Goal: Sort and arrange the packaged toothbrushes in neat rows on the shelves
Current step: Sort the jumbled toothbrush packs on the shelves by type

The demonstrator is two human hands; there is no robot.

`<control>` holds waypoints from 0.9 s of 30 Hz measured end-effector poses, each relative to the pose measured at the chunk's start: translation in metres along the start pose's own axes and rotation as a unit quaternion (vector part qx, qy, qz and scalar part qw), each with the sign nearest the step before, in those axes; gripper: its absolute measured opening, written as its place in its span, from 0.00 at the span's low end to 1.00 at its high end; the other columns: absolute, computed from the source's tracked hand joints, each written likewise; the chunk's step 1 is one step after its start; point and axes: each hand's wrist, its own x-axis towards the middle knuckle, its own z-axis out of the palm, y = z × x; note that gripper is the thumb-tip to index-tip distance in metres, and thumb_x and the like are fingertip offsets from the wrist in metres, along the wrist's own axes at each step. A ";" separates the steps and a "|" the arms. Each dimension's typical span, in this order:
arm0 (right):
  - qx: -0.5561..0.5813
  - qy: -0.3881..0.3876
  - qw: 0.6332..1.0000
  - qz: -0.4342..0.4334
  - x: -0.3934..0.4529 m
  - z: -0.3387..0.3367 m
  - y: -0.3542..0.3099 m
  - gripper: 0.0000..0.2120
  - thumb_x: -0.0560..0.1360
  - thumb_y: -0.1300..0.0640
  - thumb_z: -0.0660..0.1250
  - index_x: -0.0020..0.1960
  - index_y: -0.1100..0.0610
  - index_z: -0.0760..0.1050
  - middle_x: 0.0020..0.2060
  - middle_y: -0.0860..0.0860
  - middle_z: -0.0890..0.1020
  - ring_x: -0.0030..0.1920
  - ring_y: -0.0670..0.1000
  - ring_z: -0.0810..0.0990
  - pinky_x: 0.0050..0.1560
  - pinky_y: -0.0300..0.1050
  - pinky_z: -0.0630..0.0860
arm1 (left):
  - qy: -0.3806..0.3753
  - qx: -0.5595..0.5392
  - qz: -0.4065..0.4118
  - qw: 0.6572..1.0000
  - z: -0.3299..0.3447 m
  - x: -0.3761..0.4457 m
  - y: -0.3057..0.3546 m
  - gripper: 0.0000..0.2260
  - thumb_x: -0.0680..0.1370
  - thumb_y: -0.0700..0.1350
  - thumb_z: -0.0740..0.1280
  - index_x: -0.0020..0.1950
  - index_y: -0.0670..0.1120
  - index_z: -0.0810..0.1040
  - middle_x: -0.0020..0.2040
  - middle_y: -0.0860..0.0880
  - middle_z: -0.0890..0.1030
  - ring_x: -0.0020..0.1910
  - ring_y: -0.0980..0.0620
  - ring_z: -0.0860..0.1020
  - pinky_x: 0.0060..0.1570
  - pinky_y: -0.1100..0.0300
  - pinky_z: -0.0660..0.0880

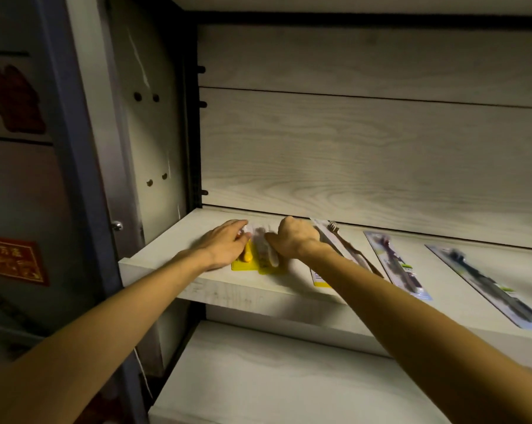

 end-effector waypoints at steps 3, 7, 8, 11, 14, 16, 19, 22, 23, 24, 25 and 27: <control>0.006 0.027 0.999 -0.038 -0.018 -0.009 0.016 0.21 0.81 0.40 0.58 0.51 0.58 0.76 0.56 0.58 0.81 0.54 0.60 0.79 0.48 0.47 0.72 | 0.019 0.028 0.018 0.999 -0.003 -0.011 0.015 0.23 0.85 0.56 0.56 0.79 0.51 0.64 0.80 0.51 0.61 0.77 0.49 0.64 0.73 0.54 0.62; -0.037 0.063 0.991 -0.111 -0.055 -0.040 0.065 0.24 0.82 0.42 0.58 0.71 0.56 0.72 0.70 0.58 0.71 0.69 0.61 0.69 0.67 0.53 0.70 | 0.011 0.117 0.047 0.992 0.001 -0.032 0.061 0.25 0.84 0.59 0.54 0.79 0.49 0.64 0.80 0.48 0.60 0.77 0.45 0.62 0.72 0.51 0.61; -0.059 0.077 0.988 -0.124 -0.067 -0.047 0.081 0.25 0.82 0.42 0.57 0.73 0.55 0.70 0.72 0.57 0.69 0.72 0.60 0.66 0.69 0.54 0.67 | 0.007 0.137 0.052 0.989 0.004 -0.037 0.077 0.26 0.84 0.60 0.53 0.79 0.49 0.63 0.80 0.48 0.60 0.78 0.44 0.61 0.73 0.50 0.61; -0.100 0.120 0.979 -0.132 -0.109 -0.069 0.137 0.28 0.83 0.39 0.52 0.76 0.53 0.64 0.78 0.55 0.61 0.79 0.58 0.54 0.76 0.56 0.57 | 0.014 0.175 0.068 0.982 0.018 -0.054 0.130 0.27 0.84 0.61 0.52 0.80 0.49 0.62 0.81 0.46 0.59 0.78 0.44 0.60 0.74 0.48 0.59; -0.142 0.136 0.971 -0.132 -0.155 -0.091 0.199 0.30 0.83 0.38 0.51 0.79 0.53 0.60 0.80 0.54 0.57 0.81 0.57 0.48 0.78 0.56 0.50 | 0.045 0.193 0.106 0.974 0.041 -0.076 0.191 0.26 0.83 0.60 0.54 0.76 0.47 0.65 0.76 0.45 0.65 0.74 0.42 0.66 0.69 0.49 0.64; -0.159 0.162 0.965 -0.135 -0.189 -0.106 0.242 0.29 0.83 0.39 0.52 0.78 0.53 0.62 0.79 0.54 0.60 0.80 0.56 0.50 0.77 0.54 0.51 | 0.064 0.213 0.147 0.964 0.062 -0.094 0.234 0.26 0.83 0.59 0.55 0.77 0.47 0.64 0.78 0.44 0.63 0.75 0.42 0.64 0.71 0.49 0.63; -0.162 0.206 0.955 -0.138 -0.245 -0.125 0.306 0.25 0.83 0.42 0.55 0.75 0.54 0.66 0.76 0.53 0.65 0.80 0.56 0.54 0.76 0.53 0.55 | 0.096 0.200 0.228 0.948 0.100 -0.125 0.303 0.24 0.82 0.57 0.58 0.74 0.47 0.67 0.75 0.45 0.67 0.72 0.43 0.68 0.68 0.49 0.66; -0.187 0.249 0.938 -0.153 -0.306 -0.145 0.368 0.20 0.82 0.47 0.60 0.70 0.56 0.73 0.71 0.55 0.72 0.76 0.58 0.63 0.73 0.55 0.64 | 0.116 0.159 0.302 0.933 0.135 -0.156 0.375 0.21 0.81 0.56 0.60 0.71 0.47 0.71 0.68 0.47 0.74 0.66 0.44 0.73 0.64 0.51 0.67; -0.198 0.261 0.931 -0.162 -0.325 -0.153 0.389 0.18 0.82 0.49 0.61 0.67 0.56 0.75 0.68 0.54 0.76 0.73 0.58 0.68 0.70 0.55 0.68 | 0.117 0.151 0.323 0.927 0.146 -0.165 0.397 0.21 0.81 0.55 0.61 0.71 0.47 0.71 0.68 0.47 0.75 0.65 0.44 0.74 0.64 0.51 0.67; -0.209 0.273 0.924 -0.168 -0.341 -0.162 0.410 0.16 0.81 0.51 0.63 0.64 0.56 0.78 0.64 0.54 0.79 0.69 0.57 0.72 0.66 0.55 0.72 | 0.118 0.149 0.344 0.920 0.156 -0.172 0.419 0.21 0.81 0.55 0.61 0.71 0.46 0.71 0.68 0.47 0.75 0.66 0.45 0.74 0.64 0.51 0.67; -0.218 0.280 0.920 -0.166 -0.357 -0.171 0.430 0.14 0.80 0.52 0.64 0.63 0.56 0.79 0.61 0.53 0.80 0.66 0.57 0.74 0.63 0.54 0.74 | 0.119 0.147 0.366 0.911 0.165 -0.177 0.441 0.22 0.81 0.55 0.61 0.72 0.46 0.70 0.69 0.47 0.74 0.65 0.46 0.74 0.65 0.51 0.67; -0.222 0.286 0.923 -0.134 -0.385 -0.187 0.469 0.14 0.80 0.52 0.63 0.62 0.55 0.79 0.59 0.52 0.81 0.63 0.56 0.76 0.60 0.53 0.75 | 0.113 0.134 0.409 0.895 0.181 -0.185 0.484 0.23 0.81 0.54 0.61 0.73 0.47 0.69 0.69 0.48 0.74 0.64 0.47 0.75 0.63 0.51 0.70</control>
